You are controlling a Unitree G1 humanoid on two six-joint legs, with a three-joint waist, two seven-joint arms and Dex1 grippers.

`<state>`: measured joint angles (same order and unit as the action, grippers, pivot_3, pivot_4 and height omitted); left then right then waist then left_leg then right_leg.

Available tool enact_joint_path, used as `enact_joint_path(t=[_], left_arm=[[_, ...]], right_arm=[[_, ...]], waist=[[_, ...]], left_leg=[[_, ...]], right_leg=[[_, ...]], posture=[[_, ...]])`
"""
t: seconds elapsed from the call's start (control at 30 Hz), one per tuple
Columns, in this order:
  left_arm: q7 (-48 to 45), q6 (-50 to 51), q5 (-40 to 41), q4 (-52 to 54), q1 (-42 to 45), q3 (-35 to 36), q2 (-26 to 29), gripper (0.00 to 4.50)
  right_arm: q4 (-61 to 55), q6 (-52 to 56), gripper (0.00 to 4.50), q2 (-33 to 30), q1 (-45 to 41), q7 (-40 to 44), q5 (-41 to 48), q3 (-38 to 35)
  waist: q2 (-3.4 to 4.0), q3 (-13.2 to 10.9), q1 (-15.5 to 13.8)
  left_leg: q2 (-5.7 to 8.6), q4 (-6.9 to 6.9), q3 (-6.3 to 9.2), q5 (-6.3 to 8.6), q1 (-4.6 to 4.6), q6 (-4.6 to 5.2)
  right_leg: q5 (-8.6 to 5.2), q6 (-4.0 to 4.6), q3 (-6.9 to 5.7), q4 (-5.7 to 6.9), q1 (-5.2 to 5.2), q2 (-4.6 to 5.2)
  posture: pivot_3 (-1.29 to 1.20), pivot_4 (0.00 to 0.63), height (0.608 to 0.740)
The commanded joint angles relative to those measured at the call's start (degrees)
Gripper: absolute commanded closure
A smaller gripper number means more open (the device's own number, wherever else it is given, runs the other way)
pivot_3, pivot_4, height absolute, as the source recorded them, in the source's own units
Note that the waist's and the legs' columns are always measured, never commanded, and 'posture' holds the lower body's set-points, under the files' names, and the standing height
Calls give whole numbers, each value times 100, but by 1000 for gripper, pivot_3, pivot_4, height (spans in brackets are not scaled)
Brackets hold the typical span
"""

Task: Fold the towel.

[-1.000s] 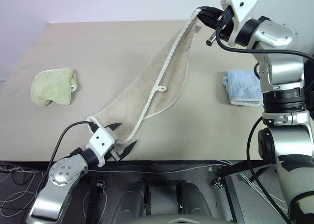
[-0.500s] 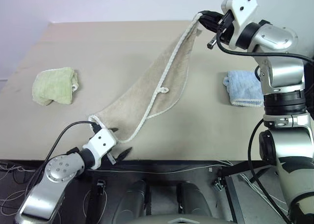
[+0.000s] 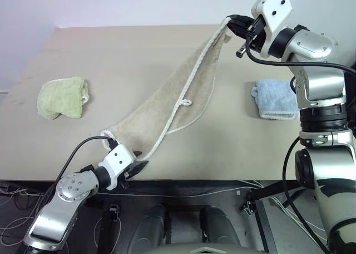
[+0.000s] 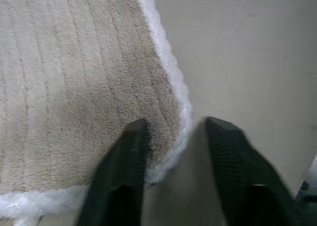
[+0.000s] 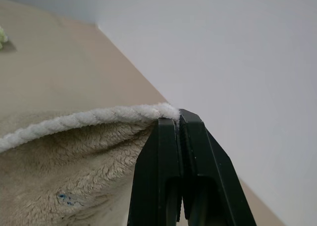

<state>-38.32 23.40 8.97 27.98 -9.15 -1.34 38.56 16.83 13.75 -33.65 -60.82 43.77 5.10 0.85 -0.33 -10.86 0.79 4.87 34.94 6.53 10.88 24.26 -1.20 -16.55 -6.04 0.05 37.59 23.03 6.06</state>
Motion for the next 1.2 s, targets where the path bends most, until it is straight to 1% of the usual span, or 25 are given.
enact_joint_path(t=[0.03, 0.1, 0.23, 0.33, 0.37, 0.43, 0.47, 0.5, 0.57, 0.63, 0.7, 0.73, 0.83, 0.93, 1.0, 1.1, 1.13, 1.2], left_arm=[[157, 269, -161, -292, 5, 139, 94, 3876], [149, 307, -152, -303, -1, 159, 106, 4487], [154, 367, -60, -322, 71, 293, 85, 4487], [166, 468, 225, -280, 174, 610, 5, 4487], [146, 520, 426, -270, 221, 815, -43, 4487], [-133, 414, 1236, -223, 374, 1456, -205, 4487], [-308, 471, 1714, -252, 490, 1855, -213, 4487], [-425, 528, 2017, -277, 565, 2109, -204, 4487], [-717, 651, 2560, -707, 925, 2746, 49, 4487], [-899, 697, 2849, -1069, 1201, 3087, 246, 4487], [-848, 939, 3363, -1569, 1769, 3477, 394, 4487], [-822, 992, 3479, -1891, 2061, 3610, 489, 4487], [-916, 906, 3373, -2710, 2596, 3617, 747, 4487], [-1191, 427, 2819, -3837, 3278, 3136, 1055, 4487], [-1283, 126, 2545, -4477, 3766, 2906, 1135, 4487], [-1246, -667, 1914, -6147, 5221, 2424, 1148, 4487], [-1273, -877, 1768, -6561, 5543, 2314, 1151, 4487], [-1188, -1517, 1325, -7778, 6588, 2038, 1129, 4487]], right_arm=[[-235, -89, 4500, -74, -13, -55, -6, -93], [-252, -79, 4500, -85, 7, -58, -9, -96], [-264, -94, 4500, -97, 72, -77, -52, -88], [-325, -68, 4500, -101, 111, -77, -55, -92], [-342, -54, 4500, -104, 118, -80, -52, -98], [-335, -48, 4500, -111, 111, -93, -51, -114], [-306, -57, 4500, -113, 96, -103, -54, -120], [-285, -65, 4500, -115, 84, -110, -55, -122], [-202, -106, 4500, -131, 44, -132, -67, -128], [-135, -132, 4500, -140, 14, -154, -73, -135], [-22, -184, 4500, -150, -28, -182, -88, -144], [44, -221, 4500, -146, -56, -211, -90, -155], [223, -268, 4500, -114, -152, -316, -68, -194], [522, -427, 4500, -142, -260, -471, -160, -185], [675, -515, 4500, -148, -314, -552, -222, -176], [869, -593, 4500, -113, -414, -715, -261, -206], [941, -624, 4500, -97, -465, -750, -269, -211], [1154, -784, 4500, -70, -597, -868, -346, -193]], waist=[[0, 0, 5], [1, 0, 6], [1, 0, 9], [1, 0, 15], [1, 0, 19], [0, -1, 24], [-2, -2, 17], [-3, -3, 13], [-3, -3, 8], [-3, -3, 9], [-4, -3, 4], [-6, -4, 1], [-6, -4, 13], [-6, -4, 22], [-6, -4, 23], [-18, -11, -6], [-23, -14, -6], [-25, -15, 10]], left_leg=[[-4, 1, -1, 0, 0, -1], [-14, 1, -2, -1, 0, -2], [-23, 0, -5, -1, 0, -3], [-28, 0, -6, -1, 0, -3], [-31, 0, -6, -1, 0, -4], [-36, -1, -6, -1, 2, -4], [-41, 0, -7, -1, 6, -5], [-43, 1, -6, -2, 11, -6], [-44, 0, -7, -2, 13, -8], [-44, 0, -6, -3, 14, -8], [-43, 0, -12, -3, 14, -9], [-43, 1, -12, -3, 14, -9], [-42, 3, -13, -3, 14, -9], [-42, -3, -18, -3, 13, -9], [-43, -6, -18, -5, 13, -12], [-43, -6, -18, -7, 14, -16], [-43, -4, -14, -10, 16, -21], [-41, 1, -16, -11, 19, -22]], right_leg=[[1, 2, 1, 0, 0, -5], [4, 6, 2, 0, 2, -14], [6, 9, 2, 0, 4, -19], [8, 12, 3, 0, 5, -20], [9, 13, 3, 0, 7, -22], [11, 15, 3, 0, 11, -27], [12, 16, 3, 0, 16, -31], [12, 16, 2, -1, 21, -38], [13, 16, 2, -2, 22, -38], [13, 16, 0, -4, 21, -40], [13, 16, 2, -9, 19, -40], [13, 16, 1, -10, 17, -40], [17, 11, 1, -12, 17, -42], [21, 3, 5, -12, 19, -42], [23, 4, 4, -9, 22, -47], [26, 1, 2, -6, 24, -48], [30, 0, -1, -4, 26, -50], [37, -8, 0, -5, 26, -50]], posture=[[0, 150, 740], [0, 150, 740], [0, 150, 740], [0, 150, 740], [0, 150, 740], [0, 150, 740], [0, 150, 740], [0, 150, 740], [0, 150, 740], [0, 150, 740], [0, 150, 740], [0, 150, 740], [0, 150, 740], [0, 150, 740], [0, 150, 740], [0, 150, 740], [0, 150, 740], [0, 150, 740]])
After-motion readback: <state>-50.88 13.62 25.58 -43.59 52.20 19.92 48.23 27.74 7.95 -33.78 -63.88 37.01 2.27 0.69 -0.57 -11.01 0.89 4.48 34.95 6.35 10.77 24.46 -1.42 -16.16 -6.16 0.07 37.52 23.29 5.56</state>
